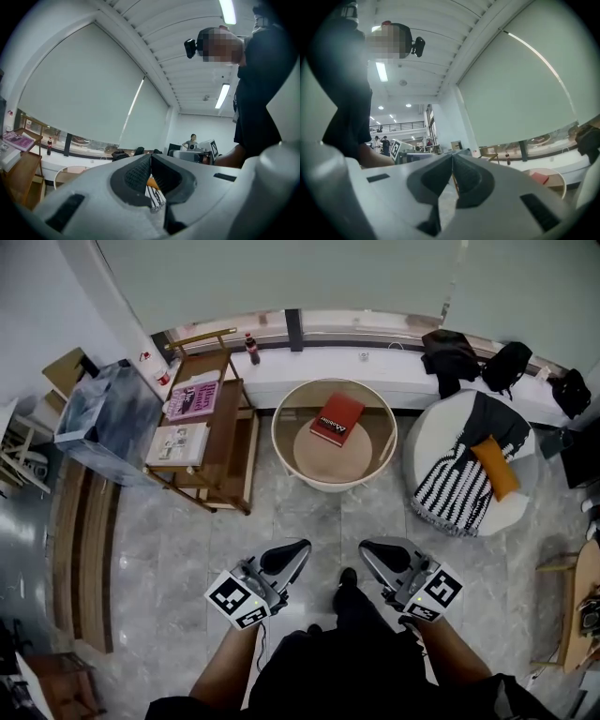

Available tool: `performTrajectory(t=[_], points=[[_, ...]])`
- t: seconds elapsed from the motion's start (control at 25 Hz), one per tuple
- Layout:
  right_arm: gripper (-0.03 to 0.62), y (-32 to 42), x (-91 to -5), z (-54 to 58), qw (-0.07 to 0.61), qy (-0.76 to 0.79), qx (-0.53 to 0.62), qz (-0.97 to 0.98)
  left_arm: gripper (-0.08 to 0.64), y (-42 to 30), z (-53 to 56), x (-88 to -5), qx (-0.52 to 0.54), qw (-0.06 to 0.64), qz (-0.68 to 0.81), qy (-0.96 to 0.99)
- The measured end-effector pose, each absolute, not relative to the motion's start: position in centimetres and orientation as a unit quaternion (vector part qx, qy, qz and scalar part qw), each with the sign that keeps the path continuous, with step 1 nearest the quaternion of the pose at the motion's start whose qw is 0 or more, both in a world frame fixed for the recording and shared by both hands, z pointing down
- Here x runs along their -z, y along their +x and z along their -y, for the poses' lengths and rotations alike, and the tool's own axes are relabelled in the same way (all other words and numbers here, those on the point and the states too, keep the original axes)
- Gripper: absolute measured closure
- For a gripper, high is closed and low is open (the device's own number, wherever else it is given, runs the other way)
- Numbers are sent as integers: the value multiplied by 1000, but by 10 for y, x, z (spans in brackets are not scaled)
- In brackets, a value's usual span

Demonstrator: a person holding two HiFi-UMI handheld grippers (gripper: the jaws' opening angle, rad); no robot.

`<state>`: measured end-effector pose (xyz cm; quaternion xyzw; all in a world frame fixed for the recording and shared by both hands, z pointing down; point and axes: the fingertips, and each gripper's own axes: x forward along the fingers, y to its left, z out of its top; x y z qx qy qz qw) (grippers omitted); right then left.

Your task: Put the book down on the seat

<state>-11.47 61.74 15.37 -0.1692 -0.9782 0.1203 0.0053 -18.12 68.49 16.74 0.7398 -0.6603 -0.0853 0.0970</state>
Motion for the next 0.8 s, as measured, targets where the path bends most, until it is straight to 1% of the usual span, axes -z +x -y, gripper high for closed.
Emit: performTrajectory(t=[0.36, 0.6, 0.8], points=[[565, -165, -165, -542, 6, -207, -149, 967, 538, -248, -601, -162, 78, 103, 686, 716], [563, -196, -170, -494, -2, -184, -171, 968, 538, -277, -566, -176, 79, 130, 681, 716], [563, -227, -183, -457, 7, -165, -186, 969, 537, -313, -536, -187, 87, 137, 676, 719]])
